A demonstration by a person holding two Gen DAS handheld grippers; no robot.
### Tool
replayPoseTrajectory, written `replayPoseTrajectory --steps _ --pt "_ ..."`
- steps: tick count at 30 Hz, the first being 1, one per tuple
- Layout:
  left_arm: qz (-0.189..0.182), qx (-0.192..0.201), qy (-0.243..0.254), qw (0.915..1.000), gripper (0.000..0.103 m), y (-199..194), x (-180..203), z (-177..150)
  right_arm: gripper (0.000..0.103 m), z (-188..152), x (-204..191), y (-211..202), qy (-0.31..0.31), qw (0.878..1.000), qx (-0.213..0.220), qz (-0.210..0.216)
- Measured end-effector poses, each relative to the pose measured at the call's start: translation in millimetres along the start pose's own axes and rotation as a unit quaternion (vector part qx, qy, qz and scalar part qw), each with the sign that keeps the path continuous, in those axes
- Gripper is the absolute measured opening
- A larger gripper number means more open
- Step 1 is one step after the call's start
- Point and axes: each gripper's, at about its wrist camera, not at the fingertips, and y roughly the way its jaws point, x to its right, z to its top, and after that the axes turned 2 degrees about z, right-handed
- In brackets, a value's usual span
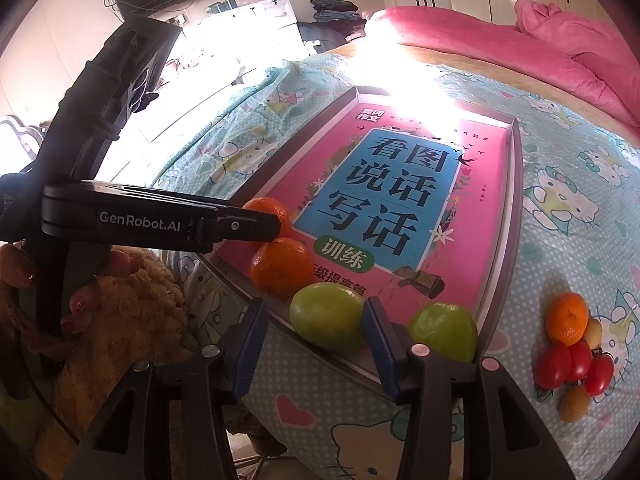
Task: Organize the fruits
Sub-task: 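Open the left tool to set the orange on the workbook while the right tool releases the pear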
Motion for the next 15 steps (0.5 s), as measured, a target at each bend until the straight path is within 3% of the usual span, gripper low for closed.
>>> replayPoseTrajectory --steps 15 --pt "-0.014 0.033 0.012 0.9993 0.065 -14 6 1 0.055 -3 1 -5 0.003 1.000 0.007 -0.005"
